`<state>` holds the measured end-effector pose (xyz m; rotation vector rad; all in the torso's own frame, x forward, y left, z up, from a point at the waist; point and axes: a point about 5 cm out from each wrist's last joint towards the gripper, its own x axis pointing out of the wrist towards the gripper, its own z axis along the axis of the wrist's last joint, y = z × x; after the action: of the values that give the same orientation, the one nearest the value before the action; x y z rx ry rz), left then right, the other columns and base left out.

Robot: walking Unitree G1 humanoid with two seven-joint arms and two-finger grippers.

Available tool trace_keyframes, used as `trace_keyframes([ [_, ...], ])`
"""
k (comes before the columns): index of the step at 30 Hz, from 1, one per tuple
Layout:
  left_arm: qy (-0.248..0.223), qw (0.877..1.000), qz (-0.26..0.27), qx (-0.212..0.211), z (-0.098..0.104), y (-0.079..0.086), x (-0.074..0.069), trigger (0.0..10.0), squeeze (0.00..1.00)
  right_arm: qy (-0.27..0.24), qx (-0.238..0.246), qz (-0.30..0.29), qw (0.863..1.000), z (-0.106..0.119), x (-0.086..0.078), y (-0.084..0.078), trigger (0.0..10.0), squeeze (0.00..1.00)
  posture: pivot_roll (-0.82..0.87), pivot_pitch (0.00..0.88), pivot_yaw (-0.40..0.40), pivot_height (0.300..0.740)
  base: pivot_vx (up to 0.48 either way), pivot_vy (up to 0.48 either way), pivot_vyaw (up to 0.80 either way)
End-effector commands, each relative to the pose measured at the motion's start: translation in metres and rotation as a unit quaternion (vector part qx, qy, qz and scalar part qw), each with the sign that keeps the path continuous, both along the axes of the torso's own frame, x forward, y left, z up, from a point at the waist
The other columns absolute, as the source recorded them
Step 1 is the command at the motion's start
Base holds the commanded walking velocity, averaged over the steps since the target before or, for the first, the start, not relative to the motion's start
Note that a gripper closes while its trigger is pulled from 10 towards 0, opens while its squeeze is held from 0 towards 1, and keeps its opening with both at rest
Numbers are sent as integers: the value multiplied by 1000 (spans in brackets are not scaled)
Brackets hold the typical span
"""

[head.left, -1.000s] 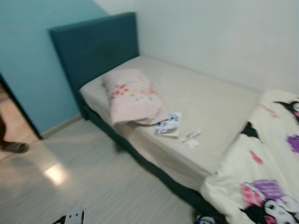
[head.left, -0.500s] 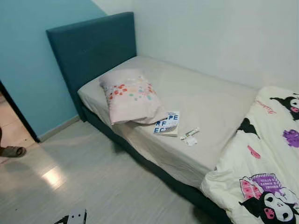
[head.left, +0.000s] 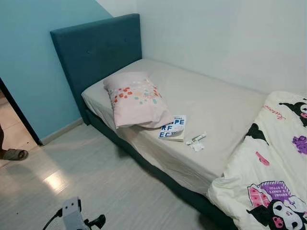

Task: Clean up the room

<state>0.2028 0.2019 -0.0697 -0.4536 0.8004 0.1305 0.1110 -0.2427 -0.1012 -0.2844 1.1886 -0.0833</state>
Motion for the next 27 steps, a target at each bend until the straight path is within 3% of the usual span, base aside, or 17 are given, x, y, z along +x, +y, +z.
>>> trace_keyframes([
  [1, 8, 1000, -12, 8, -3, -1, -6, 10000, 0, -25, -17, -33, 999, 2, 0, -7, 10000, 0, -59, 32, 21, 740, 0, 0, 0],
  [3, 10, 1000, -14, 9, -4, -1, -7, 10000, 0, -40, -25, -54, 997, 5, 2, -12, 10000, 0, -59, 32, 21, 740, 0, 0, 0],
  [4, 13, 1000, -12, 10, -5, 0, -10, 10000, 0, -87, -28, -110, 990, 13, 25, -15, 10000, 0, -62, 33, 23, 740, 0, 0, 0],
  [5, 13, 1000, -12, 10, -5, 0, -10, 10000, 0, -87, -28, -110, 990, 13, 25, -15, 10000, 0, -62, 33, 23, 740, 0, 0, 0],
  [7, 6, 1000, -4, 2, -4, 0, -9, 10000, 0, -125, -21, -133, 983, 22, 52, -11, 10000, 0, -64, 36, 26, 740, 0, 0, 0],
  [9, 3, 1000, -2, 0, -4, -1, -9, 10000, 0, -132, -20, -135, 982, 24, 56, -10, 10000, 0, -64, 36, 26, 740, 0, 0, 0],
  [11, -6, 1000, -11, 6, -1, -6, 0, 10000, 0, -164, 12, -128, 978, 34, 81, -1, 10000, 0, -54, 45, 16, 740, 0, 0, 0],
  [13, -19, 1000, -16, 8, 4, -9, 8, 10000, 0, -182, 45, -127, 974, 38, 95, 7, 10000, 0, -54, 46, 16, 740, 0, 0, 0],
  [19, -31, 999, -29, 12, 8, -11, 16, 10000, 0, -190, 102, -117, 969, 36, 97, 25, 10000, 0, -56, 45, 16, 740, 0, 0, 0],
  [22, -4, 996, -74, 42, 0, -13, 3, 10000, 0, -164, 126, -107, 972, 27, 83, 32, 10000, 0, -55, 42, 17, 740, 0, 0, 0],
  [27, 26, 992, -102, 69, -8, -12, -12, 10000, 0, -139, 128, -100, 977, 19, 68, 33, 10000, 0, -58, 41, 16, 740, 0, 0, 101],
])
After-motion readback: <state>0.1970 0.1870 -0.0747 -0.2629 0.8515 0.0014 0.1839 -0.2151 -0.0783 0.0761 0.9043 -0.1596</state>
